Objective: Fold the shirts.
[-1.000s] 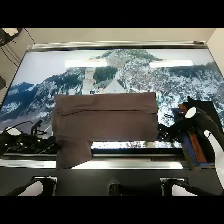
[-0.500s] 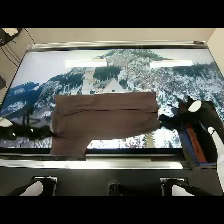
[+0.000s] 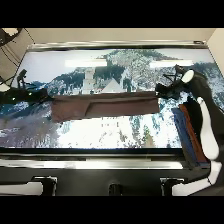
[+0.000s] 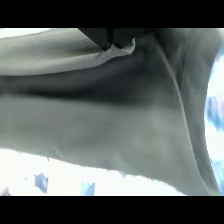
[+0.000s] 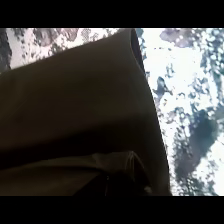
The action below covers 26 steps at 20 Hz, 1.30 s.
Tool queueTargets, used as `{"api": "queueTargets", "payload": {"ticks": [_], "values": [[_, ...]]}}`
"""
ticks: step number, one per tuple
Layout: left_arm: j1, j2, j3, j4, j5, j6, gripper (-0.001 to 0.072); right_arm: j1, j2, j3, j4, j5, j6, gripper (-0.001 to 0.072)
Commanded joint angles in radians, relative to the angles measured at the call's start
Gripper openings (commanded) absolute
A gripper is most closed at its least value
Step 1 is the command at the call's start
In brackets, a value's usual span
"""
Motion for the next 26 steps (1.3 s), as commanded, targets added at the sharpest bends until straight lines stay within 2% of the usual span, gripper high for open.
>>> {"api": "queueTargets", "payload": {"ticks": [1,5,6,7,8,9,13,16,19,21,22,23,24,25,26], "values": [[-0.021,-0.197,0.119,-0.004,-0.034,-0.07,0.0019,0.016,-0.151,0.122,0.002,-0.007,0.069,0.0051],[-0.021,-0.274,0.119,-0.016,-0.045,-0.074,0.0031,0.016,-0.207,0.122,0.006,0.038,0.072,0.0074],[-0.021,-0.274,0.12,-0.022,-0.043,-0.074,0.0102,0.016,-0.206,0.122,0.018,0.036,0.072,0.0122],[-0.018,-0.274,0.133,-0.022,-0.051,-0.073,0.023,0.014,-0.198,0.122,0.03,0.034,0.071,0.022],[-0.01,-0.272,0.154,-0.022,-0.069,-0.071,0.0327,0.006,-0.181,0.122,0.031,0.037,0.061,0.0477],[-0.002,-0.268,0.183,-0.022,-0.096,-0.061,0.0326,-0.01,-0.16,0.122,0.029,0.044,0.035,0.0689],[0.018,-0.195,0.254,-0.023,-0.126,-0.051,0.0324,-0.101,-0.152,0.122,0.063,0.112,0.05,0.0692],[0.011,-0.124,0.254,-0.024,-0.117,-0.043,0.0324,-0.108,-0.205,0.122,0.185,0.14,0.039,0.0693],[-0.01,-0.062,0.254,-0.027,-0.117,-0.042,0.0324,-0.107,-0.261,0.122,0.322,0.16,0.027,0.0679],[-0.035,-0.031,0.254,-0.027,-0.117,-0.042,0.0324,-0.107,-0.282,0.122,0.335,0.189,0.045,0.0673],[-0.052,-0.019,0.254,-0.027,-0.117,-0.038,0.0324,-0.107,-0.287,0.122,0.336,0.208,0.051,0.0638],[-0.072,-0.011,0.254,-0.027,-0.117,-0.035,0.0324,-0.103,-0.29,0.122,0.334,0.213,0.054,0.0491],[-0.092,-0.01,0.254,-0.027,-0.119,-0.035,0.0324,-0.101,-0.29,0.122,0.332,0.213,0.055,0.0306],[-0.117,-0.012,0.254,-0.027,-0.123,-0.035,0.0323,-0.095,-0.287,0.122,0.347,0.213,0.055,0.0047],[-0.145,-0.015,0.251,-0.027,-0.124,-0.035,0.0319,-0.095,-0.274,0.122,0.375,0.216,0.046,0.0052]]}}
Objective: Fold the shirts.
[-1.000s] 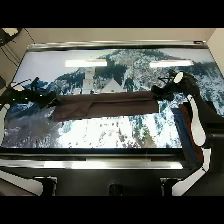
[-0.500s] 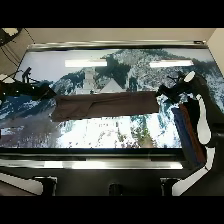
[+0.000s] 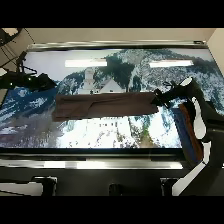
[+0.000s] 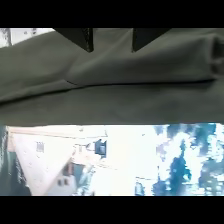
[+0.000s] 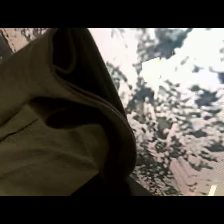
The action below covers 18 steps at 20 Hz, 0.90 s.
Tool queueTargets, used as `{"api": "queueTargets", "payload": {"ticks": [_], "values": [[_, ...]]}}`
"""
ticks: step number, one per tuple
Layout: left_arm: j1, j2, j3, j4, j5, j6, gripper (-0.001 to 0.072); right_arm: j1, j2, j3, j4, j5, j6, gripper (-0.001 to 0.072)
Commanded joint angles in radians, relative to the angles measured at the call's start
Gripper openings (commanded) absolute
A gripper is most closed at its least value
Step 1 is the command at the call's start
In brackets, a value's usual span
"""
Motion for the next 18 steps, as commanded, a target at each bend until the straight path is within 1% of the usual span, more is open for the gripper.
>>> {"api": "queueTargets", "payload": {"ticks": [1,2,3,4,6,7,9,12,15,17,18], "values": [[-0.09,0.011,-0.014,0.0,0.004,0.003,0.0315,0.005,0.027,0.002,0.097,0.02,-0.034,0.0052],[-0.129,0.011,-0.036,0.0,0.018,0.002,0.0258,0.005,0.063,0.002,0.111,0.014,-0.059,0.0052],[-0.179,0.011,-0.07,0.0,0.037,0.003,0.0077,0.005,0.113,0.002,0.111,0.015,-0.072,0.0051],[-0.23,0.011,-0.111,0.0,0.072,0.002,0.0034,0.005,0.169,0.002,0.11,0.022,-0.085,0.0051],[-0.342,0.006,-0.212,-0.027,0.167,-0.023,0.0027,0.005,0.286,0.002,0.108,0.073,-0.087,0.0051],[-0.394,-0.003,-0.254,-0.068,0.218,-0.033,0.0026,0.005,0.342,0.002,0.1,0.108,-0.086,0.0051],[-0.475,-0.03,-0.297,-0.17,0.315,-0.045,0.0026,0.027,0.455,0.002,0.031,0.179,-0.082,0.0051],[-0.554,-0.094,-0.295,-0.373,0.438,-0.045,0.0026,0.095,0.599,0.002,-0.056,0.252,-0.069,0.0051],[-0.629,-0.174,-0.294,-0.53,0.46,-0.042,0.0026,0.151,0.71,0.002,-0.077,0.254,-0.012,0.0051],[-0.687,-0.225,-0.294,-0.616,0.46,-0.005,0.0026,0.18,0.774,0.002,-0.078,0.256,0.022,0.0052],[-0.717,-0.249,-0.293,-0.689,0.46,0.024,0.0026,0.195,0.801,0.002,-0.082,0.256,0.035,0.0052]]}}
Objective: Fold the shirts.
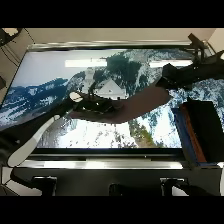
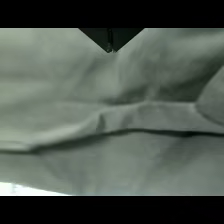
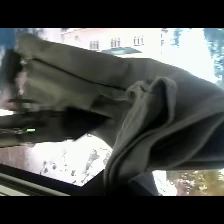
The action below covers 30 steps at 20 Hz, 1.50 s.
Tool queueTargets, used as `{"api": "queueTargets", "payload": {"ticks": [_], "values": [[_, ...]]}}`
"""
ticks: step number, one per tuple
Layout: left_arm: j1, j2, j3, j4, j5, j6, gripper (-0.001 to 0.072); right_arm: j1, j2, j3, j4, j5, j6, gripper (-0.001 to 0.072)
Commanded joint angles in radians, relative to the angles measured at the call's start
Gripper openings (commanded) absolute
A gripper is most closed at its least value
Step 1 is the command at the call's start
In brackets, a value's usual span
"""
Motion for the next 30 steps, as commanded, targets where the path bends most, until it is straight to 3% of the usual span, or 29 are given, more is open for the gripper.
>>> {"api": "queueTargets", "payload": {"ticks": [1,4,7,9,12,14,19,24,25,26,27,30], "values": [[-0.108,-0.086,-0.003,-0.28,0.026,0.085,0.0026,0.055,0.11,0.0,-0.034,0.016,0.067,0.0052],[-0.172,-0.143,-0.003,-0.523,0.026,0.197,0.0026,0.058,0.122,0.0,-0.047,0.009,0.101,0.0052],[-0.119,-0.108,-0.004,-0.502,0.02,0.327,0.0019,0.059,0.09,0.0,-0.033,-0.045,0.114,0.0052],[-0.026,0.0,-0.004,-0.289,0.027,0.311,0.002,0.066,0.039,0.0,0.022,-0.077,0.114,0.0052],[0.167,0.219,-0.005,0.124,0.01,0.179,0.002,0.183,-0.064,0.0,0.03,-0.212,0.114,0.0052],[0.302,0.363,-0.005,0.294,-0.014,0.133,0.0021,0.299,-0.153,0.0,0.044,-0.338,0.116,0.0052],[0.576,0.633,-0.008,0.371,-0.123,0.127,0.0023,0.509,-0.413,0.0,0.179,-0.641,0.153,0.0053],[0.651,0.789,-0.063,0.375,-0.142,0.129,0.0023,0.585,-0.588,0.0,0.273,-0.721,0.231,0.0066],[0.65,0.8,-0.073,0.374,-0.142,0.129,0.0023,0.589,-0.604,0.0,0.286,-0.732,0.248,0.0205],[0.65,0.803,-0.08,0.374,-0.142,0.13,0.0023,0.589,-0.61,0.0,0.3,-0.732,0.248,0.0408],[0.651,0.801,-0.088,0.374,-0.141,0.13,0.0024,0.583,-0.605,0.0,0.299,-0.727,0.24,0.0677],[0.651,0.798,-0.119,0.375,-0.14,0.131,0.0024,0.511,-0.54,0.0,0.224,-0.635,0.233,0.0694]]}}
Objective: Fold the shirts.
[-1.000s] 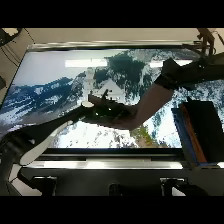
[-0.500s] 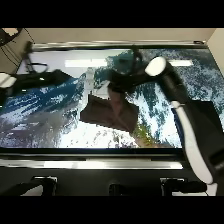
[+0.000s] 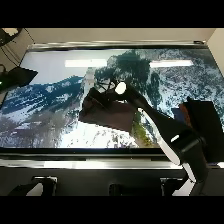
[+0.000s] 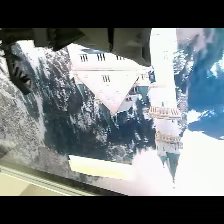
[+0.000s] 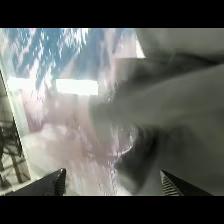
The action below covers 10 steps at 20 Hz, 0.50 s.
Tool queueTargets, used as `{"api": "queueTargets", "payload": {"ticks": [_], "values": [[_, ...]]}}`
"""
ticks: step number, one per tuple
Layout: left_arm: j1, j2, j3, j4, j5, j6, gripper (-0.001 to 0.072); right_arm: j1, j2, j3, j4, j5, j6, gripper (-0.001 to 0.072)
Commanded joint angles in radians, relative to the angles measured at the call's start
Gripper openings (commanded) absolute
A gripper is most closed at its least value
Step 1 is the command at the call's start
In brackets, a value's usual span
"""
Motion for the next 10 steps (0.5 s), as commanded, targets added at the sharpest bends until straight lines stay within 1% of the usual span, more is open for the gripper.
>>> {"api": "queueTargets", "payload": {"ticks": [1,2,5,6,7,8,9,10], "values": [[0.008,0.014,-0.037,0.006,-0.002,0.005,0.0024,-0.079,0.063,0.001,-0.113,0.129,0.006,0.0694],[0.008,0.013,-0.041,0.007,-0.002,0.013,0.0024,-0.123,0.1,0.001,-0.203,0.221,0.006,0.0694],[0.008,0.013,-0.04,0.019,0.008,0.031,0.0024,-0.262,0.184,-0.003,-0.597,0.626,0.018,0.0677],[0.008,0.013,-0.04,0.019,0.008,0.031,0.0024,-0.297,0.189,-0.027,-0.686,0.72,0.016,0.0675],[0.008,0.013,-0.04,0.019,0.008,0.031,0.0025,-0.327,0.19,-0.071,-0.681,0.742,0.01,0.0674],[0.008,0.013,-0.04,0.019,0.008,0.031,0.0025,-0.351,0.189,-0.134,-0.606,0.705,0.005,0.0669],[0.008,0.013,-0.04,0.019,0.008,0.031,0.0025,-0.362,0.188,-0.198,-0.511,0.635,-0.014,0.0648],[0.008,0.014,-0.04,0.019,0.008,0.031,0.0025,-0.36,0.182,-0.262,-0.415,0.555,-0.042,0.0645]]}}
